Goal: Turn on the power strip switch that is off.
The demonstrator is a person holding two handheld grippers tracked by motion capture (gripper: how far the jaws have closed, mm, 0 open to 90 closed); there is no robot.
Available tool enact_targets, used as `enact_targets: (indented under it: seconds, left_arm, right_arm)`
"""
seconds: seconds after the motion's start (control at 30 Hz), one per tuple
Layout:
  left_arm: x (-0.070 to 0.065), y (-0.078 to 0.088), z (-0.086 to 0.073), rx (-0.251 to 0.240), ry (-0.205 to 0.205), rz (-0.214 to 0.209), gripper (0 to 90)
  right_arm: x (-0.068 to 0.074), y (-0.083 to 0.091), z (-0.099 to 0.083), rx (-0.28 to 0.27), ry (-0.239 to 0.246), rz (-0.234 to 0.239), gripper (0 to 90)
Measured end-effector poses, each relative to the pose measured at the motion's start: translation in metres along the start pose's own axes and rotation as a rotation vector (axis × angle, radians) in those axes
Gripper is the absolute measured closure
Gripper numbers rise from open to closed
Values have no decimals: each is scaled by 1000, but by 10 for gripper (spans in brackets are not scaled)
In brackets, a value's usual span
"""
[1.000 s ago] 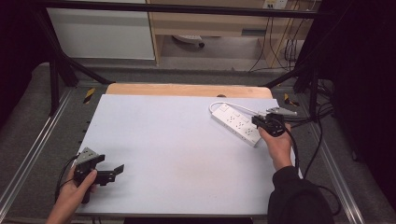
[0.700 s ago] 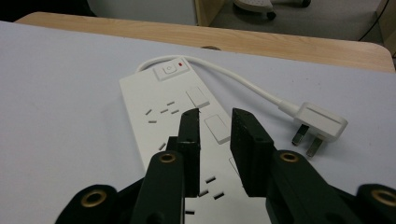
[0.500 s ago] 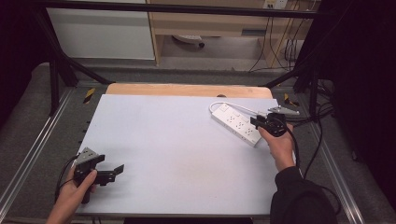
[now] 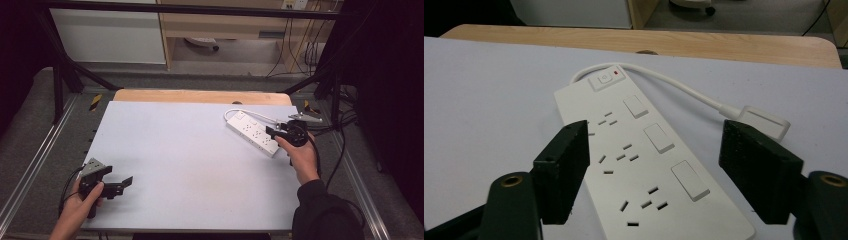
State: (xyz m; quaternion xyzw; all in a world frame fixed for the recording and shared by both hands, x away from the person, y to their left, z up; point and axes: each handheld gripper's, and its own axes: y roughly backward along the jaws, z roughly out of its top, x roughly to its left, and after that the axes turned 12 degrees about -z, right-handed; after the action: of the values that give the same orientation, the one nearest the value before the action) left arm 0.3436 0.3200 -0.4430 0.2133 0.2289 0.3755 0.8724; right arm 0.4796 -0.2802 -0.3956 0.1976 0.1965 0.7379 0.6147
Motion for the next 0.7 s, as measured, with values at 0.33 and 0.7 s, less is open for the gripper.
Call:
enact_targets:
  seconds: [0.33,0.7]
  left_arm:
    - [0,0,0,2,-2,0,64]
    - [0,1,0,0,0,1,64]
  right_arm:
    - [0,10,4,-11,-26,-3,63]
    - [7,36,7,-108,-2,-3,37]
